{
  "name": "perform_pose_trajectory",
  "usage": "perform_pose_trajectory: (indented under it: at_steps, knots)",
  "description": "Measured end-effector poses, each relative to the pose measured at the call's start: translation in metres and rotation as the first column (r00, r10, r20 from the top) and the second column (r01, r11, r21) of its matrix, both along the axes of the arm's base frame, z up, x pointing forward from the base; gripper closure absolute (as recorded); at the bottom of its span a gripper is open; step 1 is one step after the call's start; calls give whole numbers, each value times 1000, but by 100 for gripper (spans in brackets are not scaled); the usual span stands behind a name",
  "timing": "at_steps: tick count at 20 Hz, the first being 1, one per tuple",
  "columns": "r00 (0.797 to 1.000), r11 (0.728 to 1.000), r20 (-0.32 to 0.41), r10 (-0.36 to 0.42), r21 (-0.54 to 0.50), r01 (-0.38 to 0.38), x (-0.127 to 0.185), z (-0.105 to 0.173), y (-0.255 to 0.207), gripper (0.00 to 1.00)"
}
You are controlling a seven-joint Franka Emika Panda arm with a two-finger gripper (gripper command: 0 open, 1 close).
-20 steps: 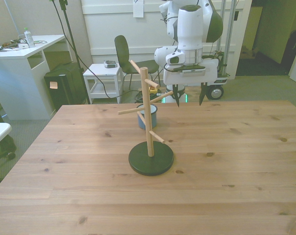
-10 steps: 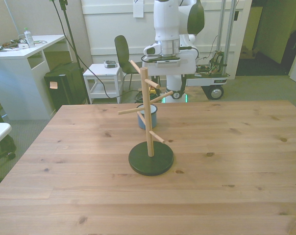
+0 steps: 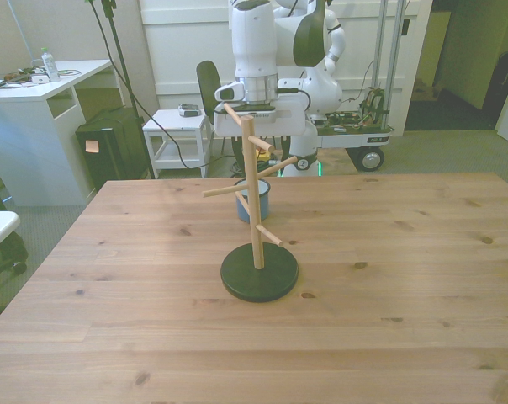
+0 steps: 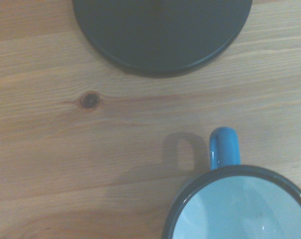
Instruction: Hang the mug
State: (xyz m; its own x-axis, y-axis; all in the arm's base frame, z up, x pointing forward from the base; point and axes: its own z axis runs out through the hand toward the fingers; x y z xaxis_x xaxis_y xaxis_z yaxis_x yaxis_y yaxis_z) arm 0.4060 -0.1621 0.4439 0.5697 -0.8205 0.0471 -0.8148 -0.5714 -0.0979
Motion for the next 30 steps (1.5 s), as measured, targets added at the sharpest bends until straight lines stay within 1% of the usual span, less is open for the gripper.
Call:
perform_pose_trajectory:
  at_steps: [5,10,12,13,20,30]
  knots:
    - [1000,1000,-13,6,1,-6,9,-19,-13,0]
    - [999,1000,-28,16,0,-16,12,-40,-13,0]
    - [999,1000,-29,18,0,-18,12,-44,-13,0]
    - [999,1000,-28,19,-1,-19,12,-45,-12,100]
    - [999,999,-34,33,0,-33,11,-53,-5,100]
    - [998,999,-34,44,-1,-44,12,-55,0,100]
